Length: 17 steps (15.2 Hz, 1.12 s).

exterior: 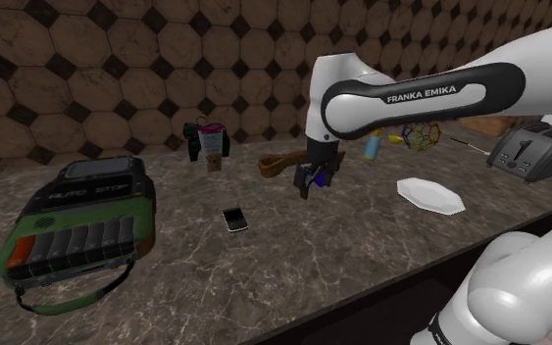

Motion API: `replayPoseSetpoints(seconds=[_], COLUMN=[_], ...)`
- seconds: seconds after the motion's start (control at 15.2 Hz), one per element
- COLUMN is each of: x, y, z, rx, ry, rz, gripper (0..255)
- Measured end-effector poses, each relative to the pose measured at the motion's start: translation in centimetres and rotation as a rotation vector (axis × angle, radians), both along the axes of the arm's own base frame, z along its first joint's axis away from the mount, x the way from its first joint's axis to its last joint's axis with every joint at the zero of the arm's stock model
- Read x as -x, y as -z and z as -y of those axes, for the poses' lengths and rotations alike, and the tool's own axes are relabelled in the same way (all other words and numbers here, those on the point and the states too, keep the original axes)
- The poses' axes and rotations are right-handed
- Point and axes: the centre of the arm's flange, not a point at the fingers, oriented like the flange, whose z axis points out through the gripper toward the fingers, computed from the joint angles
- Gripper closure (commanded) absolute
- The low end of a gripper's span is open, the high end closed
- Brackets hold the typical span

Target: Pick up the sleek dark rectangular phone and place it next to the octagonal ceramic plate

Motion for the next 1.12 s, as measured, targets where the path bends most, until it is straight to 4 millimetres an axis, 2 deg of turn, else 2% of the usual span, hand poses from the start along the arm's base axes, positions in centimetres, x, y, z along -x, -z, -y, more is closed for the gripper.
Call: replayPoseSetpoints(seconds=[0.73,1.12], x=[-10.0,-15.9], y=[6.7,10.1], z=[-7.7,-11.1], rx=[-0.055,-0.085], ry=[0.081,0.127], rz=[-0.007,-0.012], gripper=[0,0])
